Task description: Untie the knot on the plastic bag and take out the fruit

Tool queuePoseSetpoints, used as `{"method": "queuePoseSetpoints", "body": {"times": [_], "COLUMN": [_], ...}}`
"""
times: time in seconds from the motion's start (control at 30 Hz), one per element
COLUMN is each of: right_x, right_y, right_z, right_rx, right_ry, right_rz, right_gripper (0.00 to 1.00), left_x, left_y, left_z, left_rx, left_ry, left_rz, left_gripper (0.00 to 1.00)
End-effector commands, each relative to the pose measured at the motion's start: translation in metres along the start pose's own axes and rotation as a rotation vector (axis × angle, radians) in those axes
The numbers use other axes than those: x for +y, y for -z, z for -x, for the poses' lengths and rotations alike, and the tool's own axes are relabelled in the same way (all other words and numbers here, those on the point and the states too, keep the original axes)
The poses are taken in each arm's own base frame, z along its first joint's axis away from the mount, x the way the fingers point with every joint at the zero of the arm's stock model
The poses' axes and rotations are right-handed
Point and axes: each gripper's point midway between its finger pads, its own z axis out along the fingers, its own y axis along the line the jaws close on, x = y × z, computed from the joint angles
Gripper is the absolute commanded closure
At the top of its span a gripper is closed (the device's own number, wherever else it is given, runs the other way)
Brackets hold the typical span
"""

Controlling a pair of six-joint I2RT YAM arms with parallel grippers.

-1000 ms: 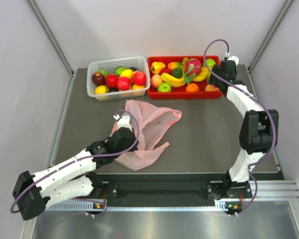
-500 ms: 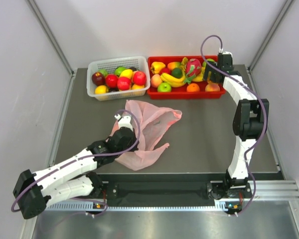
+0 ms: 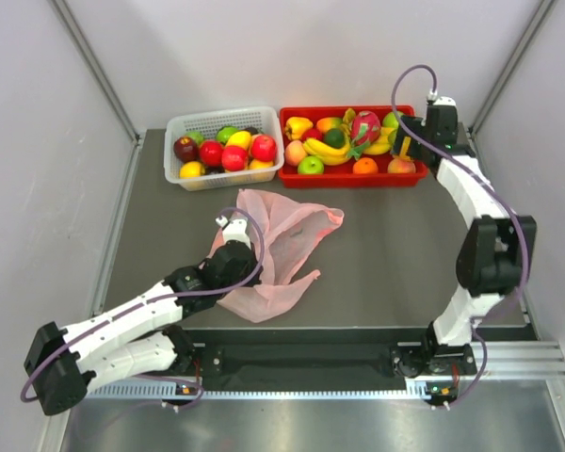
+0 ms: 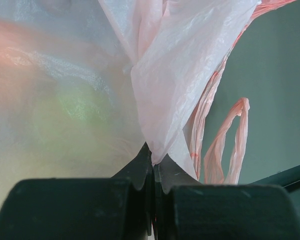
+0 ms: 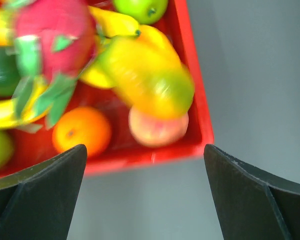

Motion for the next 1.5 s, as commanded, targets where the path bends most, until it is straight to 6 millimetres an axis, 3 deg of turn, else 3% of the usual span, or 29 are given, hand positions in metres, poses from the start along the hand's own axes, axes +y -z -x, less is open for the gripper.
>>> {"method": "queuePoseSetpoints", "body": {"times": [0.0,0.03,0.07,0.1,0.13,0.2,0.23,0.37,0.4,0.47,0.5,0.6,0.67,0.77,0.83,0.87,0.93,0.97,1.1,1.17,1.23,1.27,1.3,1.47], "right_x": [0.025,0.028,0.034,0.048,0.051,0.068,0.07,0.083,0.095,0.109,0.127,0.153,0.169,0.191,0.204,0.213,0.231,0.241,0.276,0.292,0.307,0.312,0.321,0.34], "right_y": [0.08,0.081,0.09,0.111,0.111,0.138,0.139,0.168,0.183,0.206,0.219,0.246,0.269,0.28,0.281,0.277,0.278,0.269,0.247,0.233,0.232,0.222,0.223,0.203], "right_z": [0.055,0.033,0.024,0.023,0.0,-0.011,-0.033,-0.069,-0.087,-0.102,-0.115,-0.164,-0.183,-0.203,-0.202,-0.213,-0.202,-0.212,-0.206,-0.215,-0.21,-0.22,-0.213,-0.224], "right_rx": [-0.217,-0.195,-0.194,-0.223,-0.196,-0.212,-0.182,-0.175,-0.158,-0.169,-0.166,-0.121,-0.128,-0.168,-0.194,-0.175,-0.223,-0.203,-0.199,-0.168,-0.169,-0.145,-0.157,-0.128], "right_ry": [-0.029,-0.016,-0.001,0.017,0.033,0.06,0.077,0.097,0.122,0.15,0.187,0.248,0.272,0.256,0.232,0.258,0.241,0.258,0.217,0.2,0.149,0.143,0.1,0.008], "right_rz": [0.128,0.145,0.162,0.196,0.207,0.275,0.286,0.367,0.451,0.55,0.628,0.783,0.861,0.925,0.93,0.925,0.928,0.918,0.883,0.881,0.907,0.894,0.912,0.889], "right_gripper": [0.0,0.0,0.0,0.0,0.0,0.0,0.0,0.0,0.0,0.01,0.0,0.0,0.0,0.0,0.01,0.03,0.06,0.1,0.27,0.35,0.39,0.4,0.39,0.28], "left_x": [-0.014,-0.013,-0.013,-0.014,-0.014,-0.015,-0.015,-0.017,-0.016,-0.016,-0.015,-0.012,-0.011,-0.01,-0.01,-0.01,-0.01,-0.009,-0.007,-0.006,-0.005,-0.004,-0.004,-0.005], "left_y": [0.006,0.006,0.007,0.007,0.008,0.009,0.01,0.012,0.013,0.013,0.013,0.011,0.011,0.01,0.01,0.011,0.014,0.014,0.022,0.026,0.029,0.03,0.03,0.029], "left_z": [0.022,0.023,0.023,0.024,0.025,0.026,0.027,0.031,0.03,0.03,0.03,0.027,0.028,0.026,0.026,0.027,0.028,0.028,0.03,0.031,0.033,0.032,0.033,0.031], "left_rx": [-0.071,-0.074,-0.077,-0.081,-0.083,-0.083,-0.085,-0.095,-0.096,-0.095,-0.096,-0.088,-0.09,-0.089,-0.089,-0.089,-0.088,-0.087,-0.085,-0.085,-0.09,-0.089,-0.09,-0.076], "left_ry": [0.031,0.034,0.034,0.036,0.037,0.038,0.04,0.046,0.047,0.048,0.046,0.04,0.044,0.048,0.049,0.052,0.056,0.055,0.063,0.067,0.072,0.07,0.069,0.055], "left_rz": [-0.045,-0.042,-0.042,-0.045,-0.043,-0.049,-0.047,-0.055,-0.052,-0.05,-0.05,-0.035,-0.029,-0.029,-0.024,-0.025,-0.023,-0.019,-0.012,-0.01,-0.01,-0.007,-0.008,-0.006], "left_gripper": [1.0,1.0,1.0,1.0,1.0,1.0,1.0,1.0,1.0,1.0,1.0,1.0,1.0,1.0,1.0,1.0,1.0,1.0,1.0,1.0,1.0,1.0,1.0,1.0]}}
